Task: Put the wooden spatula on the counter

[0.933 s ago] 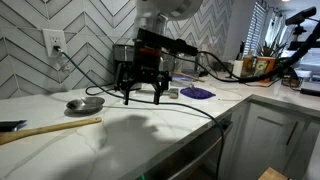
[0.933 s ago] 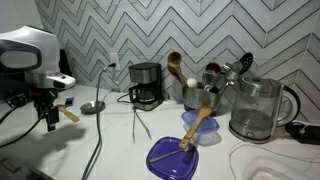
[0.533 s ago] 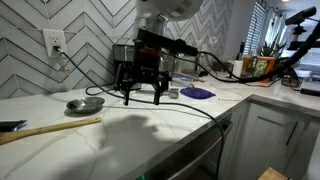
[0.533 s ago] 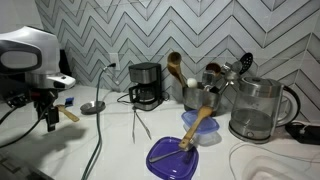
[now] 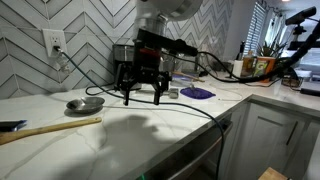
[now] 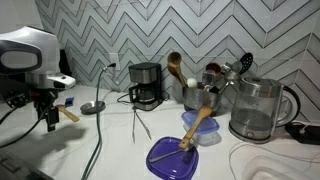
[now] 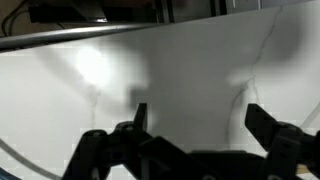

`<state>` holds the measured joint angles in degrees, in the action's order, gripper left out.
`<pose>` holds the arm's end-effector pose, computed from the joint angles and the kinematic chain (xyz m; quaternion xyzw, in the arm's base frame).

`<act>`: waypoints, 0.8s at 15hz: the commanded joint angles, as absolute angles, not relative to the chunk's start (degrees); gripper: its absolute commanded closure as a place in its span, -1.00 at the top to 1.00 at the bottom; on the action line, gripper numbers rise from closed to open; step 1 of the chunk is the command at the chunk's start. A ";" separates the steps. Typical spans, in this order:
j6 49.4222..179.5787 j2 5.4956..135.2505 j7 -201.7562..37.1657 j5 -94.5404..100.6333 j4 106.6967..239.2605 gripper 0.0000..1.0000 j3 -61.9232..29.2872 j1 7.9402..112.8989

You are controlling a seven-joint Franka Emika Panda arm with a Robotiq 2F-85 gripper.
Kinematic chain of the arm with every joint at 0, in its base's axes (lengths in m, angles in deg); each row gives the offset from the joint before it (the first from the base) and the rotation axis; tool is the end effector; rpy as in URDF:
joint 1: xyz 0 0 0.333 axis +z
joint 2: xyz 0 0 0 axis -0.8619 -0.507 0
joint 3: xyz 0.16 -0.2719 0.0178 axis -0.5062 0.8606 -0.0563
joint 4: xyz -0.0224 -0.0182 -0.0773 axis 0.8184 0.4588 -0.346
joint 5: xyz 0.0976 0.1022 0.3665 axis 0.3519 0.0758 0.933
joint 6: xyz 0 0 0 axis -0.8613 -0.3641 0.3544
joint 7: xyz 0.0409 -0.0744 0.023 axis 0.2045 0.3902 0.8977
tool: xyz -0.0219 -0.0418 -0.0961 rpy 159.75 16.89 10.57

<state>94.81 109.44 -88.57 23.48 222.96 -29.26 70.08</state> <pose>0.3794 0.1543 0.4222 -0.9936 0.0025 0.0678 0.0907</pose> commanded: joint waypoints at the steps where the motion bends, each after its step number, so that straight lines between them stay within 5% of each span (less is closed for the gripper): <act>1: 94.68 109.46 -88.46 23.58 222.89 1.00 -29.56 69.73; 12: 94.67 110.35 -88.68 22.03 223.02 1.00 -29.21 68.80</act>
